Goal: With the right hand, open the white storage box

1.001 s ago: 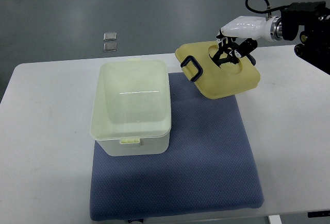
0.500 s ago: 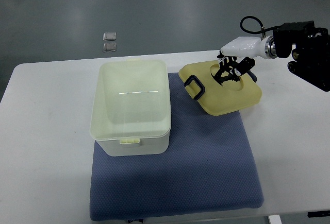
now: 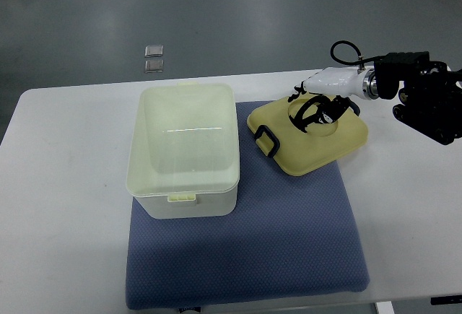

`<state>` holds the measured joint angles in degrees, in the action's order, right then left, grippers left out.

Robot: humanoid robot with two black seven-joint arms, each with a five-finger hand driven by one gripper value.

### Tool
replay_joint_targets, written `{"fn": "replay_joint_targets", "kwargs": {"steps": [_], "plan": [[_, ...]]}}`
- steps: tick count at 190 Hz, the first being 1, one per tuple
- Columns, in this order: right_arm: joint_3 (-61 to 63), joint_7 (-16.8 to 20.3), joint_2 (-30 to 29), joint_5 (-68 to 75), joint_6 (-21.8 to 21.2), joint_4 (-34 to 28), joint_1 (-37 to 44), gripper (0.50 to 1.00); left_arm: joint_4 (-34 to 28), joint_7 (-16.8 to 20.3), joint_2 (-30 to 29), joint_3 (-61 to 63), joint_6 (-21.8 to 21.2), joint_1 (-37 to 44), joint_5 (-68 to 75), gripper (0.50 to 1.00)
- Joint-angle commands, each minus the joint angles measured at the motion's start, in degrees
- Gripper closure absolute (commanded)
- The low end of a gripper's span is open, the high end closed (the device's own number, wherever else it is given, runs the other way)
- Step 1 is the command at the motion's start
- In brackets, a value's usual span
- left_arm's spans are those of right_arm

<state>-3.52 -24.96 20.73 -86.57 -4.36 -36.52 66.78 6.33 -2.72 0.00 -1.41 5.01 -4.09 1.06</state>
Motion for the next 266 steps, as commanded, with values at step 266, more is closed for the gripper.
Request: {"fn": "replay_joint_targets", "kwargs": {"steps": [266], "plan": [[37.27,6.33,-4.65,66.35,-0.04,-0.4,-16.51,0.583,0.0,0.0,0.0,0.0,0.0,-0.04,0.0,0.5]]}}
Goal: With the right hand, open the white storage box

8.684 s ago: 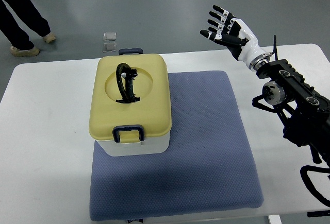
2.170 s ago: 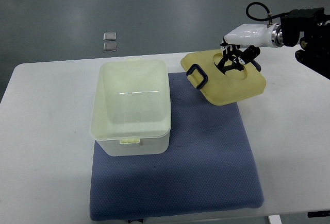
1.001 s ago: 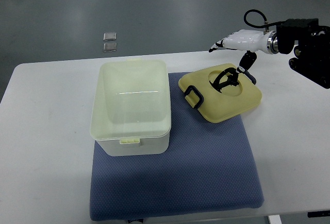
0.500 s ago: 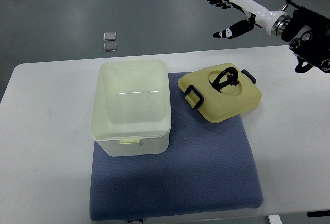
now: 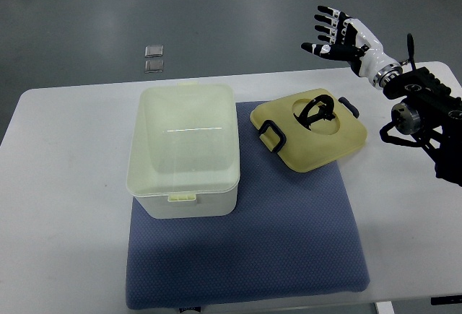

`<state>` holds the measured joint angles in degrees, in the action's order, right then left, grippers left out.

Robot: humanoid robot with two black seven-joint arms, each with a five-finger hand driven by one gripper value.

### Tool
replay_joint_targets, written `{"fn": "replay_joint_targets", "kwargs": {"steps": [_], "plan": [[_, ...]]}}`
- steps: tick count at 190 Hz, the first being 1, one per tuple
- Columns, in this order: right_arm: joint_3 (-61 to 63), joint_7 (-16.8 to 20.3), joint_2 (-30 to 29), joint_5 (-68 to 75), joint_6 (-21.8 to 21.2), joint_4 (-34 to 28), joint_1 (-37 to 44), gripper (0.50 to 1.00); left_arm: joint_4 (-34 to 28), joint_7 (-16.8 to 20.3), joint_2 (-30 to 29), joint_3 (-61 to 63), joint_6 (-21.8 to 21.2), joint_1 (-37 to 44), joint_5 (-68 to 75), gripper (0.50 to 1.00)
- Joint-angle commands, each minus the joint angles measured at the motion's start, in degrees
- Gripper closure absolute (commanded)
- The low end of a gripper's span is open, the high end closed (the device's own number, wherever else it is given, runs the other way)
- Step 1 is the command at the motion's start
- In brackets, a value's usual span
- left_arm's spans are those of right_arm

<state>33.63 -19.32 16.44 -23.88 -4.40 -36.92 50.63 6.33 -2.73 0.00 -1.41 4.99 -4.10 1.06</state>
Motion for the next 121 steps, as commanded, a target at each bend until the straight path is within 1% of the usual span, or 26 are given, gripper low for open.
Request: {"fn": "replay_joint_targets", "kwargs": {"steps": [1,54,104,121], "plan": [[0.12,0.68,-0.35,3.67,0.01,0.0,-0.36,0.583,0.0,0.0,0.0,0.0,0.02,-0.03,0.0,0.5],[0.12,0.42,-1.76,5.16,0.27,0.09,-2.21,0.576,0.0,0.0,0.0,0.0,0.02,-0.03,0.0,0.5],[0.12,-0.02,-1.49,5.16,0.27,-0.08,-2.65,0.579,0.0,0.0,0.0,0.0,0.02,-0.03,0.0,0.5],[0.2,-0.72,-1.49,5.16,0.27,-0.09,-3.26,0.579,0.0,0.0,0.0,0.0,0.02,0.05,0.0,0.5]]}}
